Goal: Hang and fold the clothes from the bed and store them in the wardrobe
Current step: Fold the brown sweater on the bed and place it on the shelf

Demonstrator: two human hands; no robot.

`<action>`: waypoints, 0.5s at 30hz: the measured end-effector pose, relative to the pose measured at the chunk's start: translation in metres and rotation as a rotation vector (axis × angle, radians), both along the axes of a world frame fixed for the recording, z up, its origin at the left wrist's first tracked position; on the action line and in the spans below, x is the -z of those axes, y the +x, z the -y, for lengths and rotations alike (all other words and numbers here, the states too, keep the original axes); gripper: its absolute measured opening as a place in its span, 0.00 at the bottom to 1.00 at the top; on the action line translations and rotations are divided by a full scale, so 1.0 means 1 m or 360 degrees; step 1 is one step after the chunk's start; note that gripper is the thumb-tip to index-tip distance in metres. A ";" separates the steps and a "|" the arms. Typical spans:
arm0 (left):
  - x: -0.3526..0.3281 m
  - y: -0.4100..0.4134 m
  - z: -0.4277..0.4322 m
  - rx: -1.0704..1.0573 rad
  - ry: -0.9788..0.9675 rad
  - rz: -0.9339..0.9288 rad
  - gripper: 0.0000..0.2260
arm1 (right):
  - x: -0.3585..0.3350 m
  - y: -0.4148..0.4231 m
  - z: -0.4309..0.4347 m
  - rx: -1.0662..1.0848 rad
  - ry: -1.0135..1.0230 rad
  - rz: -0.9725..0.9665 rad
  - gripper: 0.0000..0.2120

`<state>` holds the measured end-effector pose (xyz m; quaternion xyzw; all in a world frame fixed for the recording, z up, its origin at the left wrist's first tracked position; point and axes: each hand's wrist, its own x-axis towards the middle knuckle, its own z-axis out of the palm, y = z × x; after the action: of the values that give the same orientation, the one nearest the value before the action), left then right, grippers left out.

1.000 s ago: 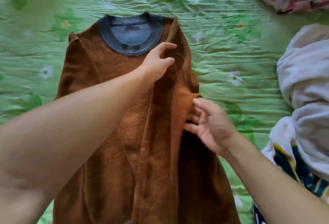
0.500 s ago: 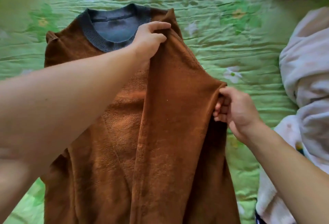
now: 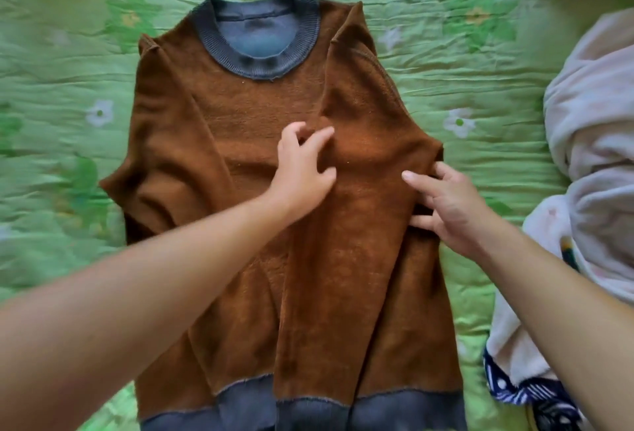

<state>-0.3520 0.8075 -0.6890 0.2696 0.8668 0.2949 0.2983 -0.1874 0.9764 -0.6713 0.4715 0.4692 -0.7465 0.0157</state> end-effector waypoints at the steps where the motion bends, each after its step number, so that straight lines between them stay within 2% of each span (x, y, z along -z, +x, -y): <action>1: 0.001 0.022 0.022 0.0138 -0.0075 -0.0183 0.29 | -0.004 0.007 0.016 -0.0082 0.0116 0.0071 0.13; 4: 0.006 0.077 0.081 0.0549 -0.0242 -0.0665 0.29 | -0.008 0.036 0.072 -0.0254 0.0361 0.0194 0.27; 6: 0.008 0.109 0.116 0.0681 -0.0333 -0.0757 0.29 | -0.008 0.059 0.107 -0.0422 0.0633 0.0275 0.42; 8: 0.009 0.141 0.155 0.0756 -0.0402 -0.0765 0.29 | -0.009 0.084 0.142 -0.0645 0.0966 0.0287 0.47; 9: 0.008 0.157 0.175 0.0793 -0.0422 -0.0778 0.29 | -0.009 0.098 0.160 -0.0747 0.1075 0.0264 0.44; 12: 0.004 0.197 0.230 0.0817 -0.0467 -0.0805 0.30 | -0.004 0.136 0.202 -0.1048 0.1190 0.0278 0.25; 15: -0.003 0.223 0.273 0.0854 -0.0562 -0.0770 0.34 | -0.003 0.163 0.220 -0.1245 0.1267 0.0290 0.19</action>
<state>-0.1285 0.5342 -0.6857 0.4925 0.8482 -0.0190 0.1938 -0.0248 0.7560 -0.6685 0.2946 0.8511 -0.4069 0.1526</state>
